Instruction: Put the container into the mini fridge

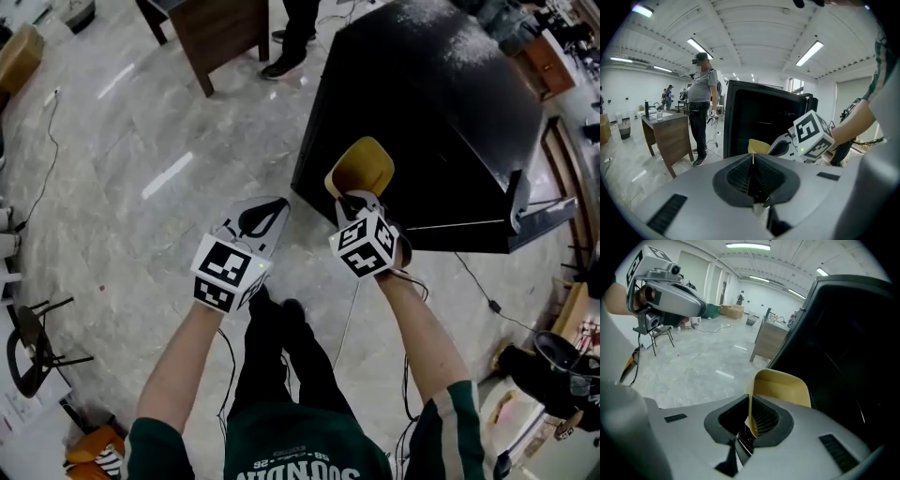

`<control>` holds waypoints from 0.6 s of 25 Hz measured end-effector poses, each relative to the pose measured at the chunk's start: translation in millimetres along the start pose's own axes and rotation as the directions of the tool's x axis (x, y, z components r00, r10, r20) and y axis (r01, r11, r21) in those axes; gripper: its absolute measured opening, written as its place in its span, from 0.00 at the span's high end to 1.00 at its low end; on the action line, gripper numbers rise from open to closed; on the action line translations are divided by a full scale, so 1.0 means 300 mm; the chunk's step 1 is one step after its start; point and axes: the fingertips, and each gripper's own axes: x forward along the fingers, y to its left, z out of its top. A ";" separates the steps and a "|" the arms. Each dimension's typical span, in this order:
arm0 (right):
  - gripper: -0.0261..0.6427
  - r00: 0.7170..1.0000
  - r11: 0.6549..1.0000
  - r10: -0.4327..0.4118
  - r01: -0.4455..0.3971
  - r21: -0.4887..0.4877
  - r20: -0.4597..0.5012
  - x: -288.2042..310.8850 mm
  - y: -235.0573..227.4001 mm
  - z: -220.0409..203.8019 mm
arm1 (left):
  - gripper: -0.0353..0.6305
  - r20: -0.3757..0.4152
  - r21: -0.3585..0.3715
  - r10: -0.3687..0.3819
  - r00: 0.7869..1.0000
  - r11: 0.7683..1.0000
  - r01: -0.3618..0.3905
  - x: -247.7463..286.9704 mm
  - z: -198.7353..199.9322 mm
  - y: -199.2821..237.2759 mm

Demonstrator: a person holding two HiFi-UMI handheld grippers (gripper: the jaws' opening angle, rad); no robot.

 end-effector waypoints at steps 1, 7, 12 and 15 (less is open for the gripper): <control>0.89 1.000 1.000 -0.001 0.001 0.000 -0.006 0.017 -0.007 -0.002 | 0.92 0.003 -0.005 0.001 1.000 1.000 -0.001 0.002 0.000 0.005; 0.89 0.998 1.000 -0.016 0.018 0.023 -0.060 0.106 -0.093 -0.045 | 0.92 -0.018 -0.026 -0.014 1.000 1.000 0.013 0.028 -0.036 0.005; 0.89 0.994 0.998 -0.018 0.025 0.056 -0.112 0.182 -0.152 -0.091 | 0.92 -0.051 -0.036 -0.025 0.998 0.999 0.023 0.039 -0.097 0.008; 0.89 0.991 0.998 -0.033 0.039 0.046 -0.132 0.217 -0.191 -0.106 | 0.92 -0.063 -0.044 -0.021 0.998 0.999 0.018 0.037 -0.122 0.033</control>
